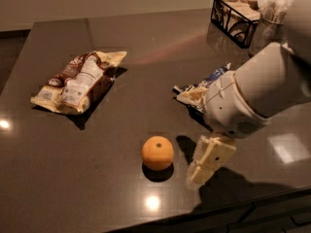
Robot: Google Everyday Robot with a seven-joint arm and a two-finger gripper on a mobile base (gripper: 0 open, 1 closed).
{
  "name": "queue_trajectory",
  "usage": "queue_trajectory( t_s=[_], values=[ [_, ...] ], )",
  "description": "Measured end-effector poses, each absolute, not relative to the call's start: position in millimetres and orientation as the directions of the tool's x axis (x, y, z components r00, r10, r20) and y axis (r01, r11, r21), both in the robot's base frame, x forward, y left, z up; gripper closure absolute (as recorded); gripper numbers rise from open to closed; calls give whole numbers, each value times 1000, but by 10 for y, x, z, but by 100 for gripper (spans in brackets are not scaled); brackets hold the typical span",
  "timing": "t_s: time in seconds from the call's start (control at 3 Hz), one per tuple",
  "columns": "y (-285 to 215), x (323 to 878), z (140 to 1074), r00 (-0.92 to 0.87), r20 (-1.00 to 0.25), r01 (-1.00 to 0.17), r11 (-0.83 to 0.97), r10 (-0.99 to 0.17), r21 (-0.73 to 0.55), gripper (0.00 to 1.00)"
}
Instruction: Move orange near brown chip bag
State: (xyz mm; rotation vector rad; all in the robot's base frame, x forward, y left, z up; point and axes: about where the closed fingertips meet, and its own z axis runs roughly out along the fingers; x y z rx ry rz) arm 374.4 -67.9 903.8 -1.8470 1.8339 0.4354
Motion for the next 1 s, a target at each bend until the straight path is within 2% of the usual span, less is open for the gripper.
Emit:
queue_trajectory(
  t_s=[0.67,1.0],
  values=[
    [-282,3772,8720,14,-575,-997,35,-818,-75,0],
    [-153,3740,8616,6,-574,-998,26,-819,-48,19]
  ],
)
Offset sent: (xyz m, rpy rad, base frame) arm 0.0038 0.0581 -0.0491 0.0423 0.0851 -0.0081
